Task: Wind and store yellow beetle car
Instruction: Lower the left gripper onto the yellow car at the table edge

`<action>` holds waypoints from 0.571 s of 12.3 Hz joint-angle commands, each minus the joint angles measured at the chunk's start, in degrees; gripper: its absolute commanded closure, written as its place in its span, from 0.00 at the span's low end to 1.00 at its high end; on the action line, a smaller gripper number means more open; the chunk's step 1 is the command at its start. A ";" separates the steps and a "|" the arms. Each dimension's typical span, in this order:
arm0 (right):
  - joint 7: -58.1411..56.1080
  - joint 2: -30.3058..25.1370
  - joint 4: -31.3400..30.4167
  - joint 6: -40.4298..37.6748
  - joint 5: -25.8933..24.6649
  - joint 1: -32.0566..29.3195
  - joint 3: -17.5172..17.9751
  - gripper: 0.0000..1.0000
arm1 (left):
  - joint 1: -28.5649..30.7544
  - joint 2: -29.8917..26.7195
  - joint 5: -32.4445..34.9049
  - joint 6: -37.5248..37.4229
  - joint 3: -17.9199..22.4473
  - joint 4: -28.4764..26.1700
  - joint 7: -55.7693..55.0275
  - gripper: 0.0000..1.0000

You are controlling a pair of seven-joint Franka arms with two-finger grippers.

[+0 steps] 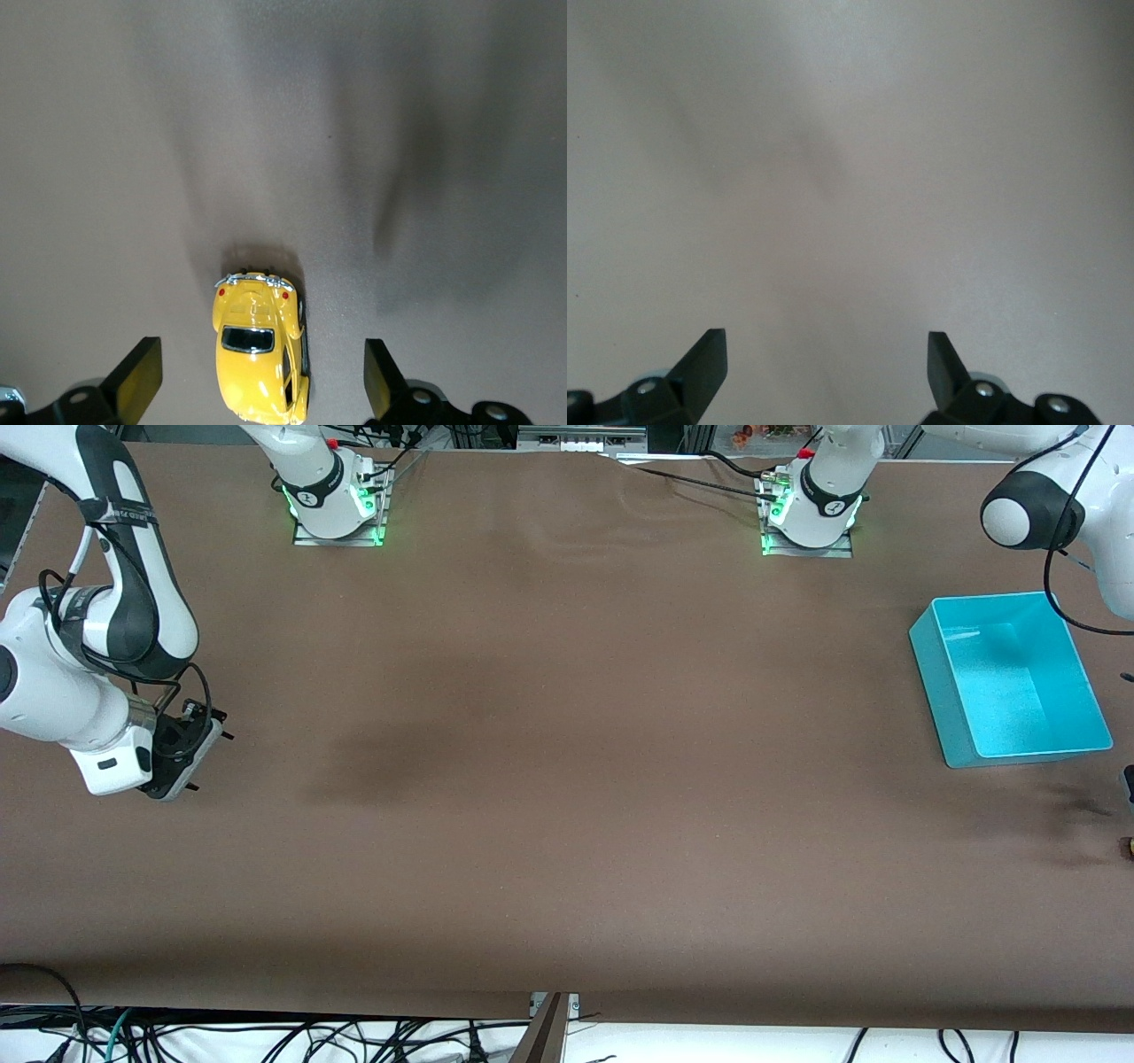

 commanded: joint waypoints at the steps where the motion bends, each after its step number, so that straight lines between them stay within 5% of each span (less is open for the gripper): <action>1: 0.44 0.31 1.24 -1.35 -0.77 -0.13 0.07 0.00 | 0.16 2.86 0.46 0.40 0.50 4.25 -1.09 0.00; 7: 0.35 0.31 1.24 -1.35 -0.68 -0.13 0.07 0.00 | 1.39 5.41 0.46 2.68 0.50 6.73 -1.09 0.00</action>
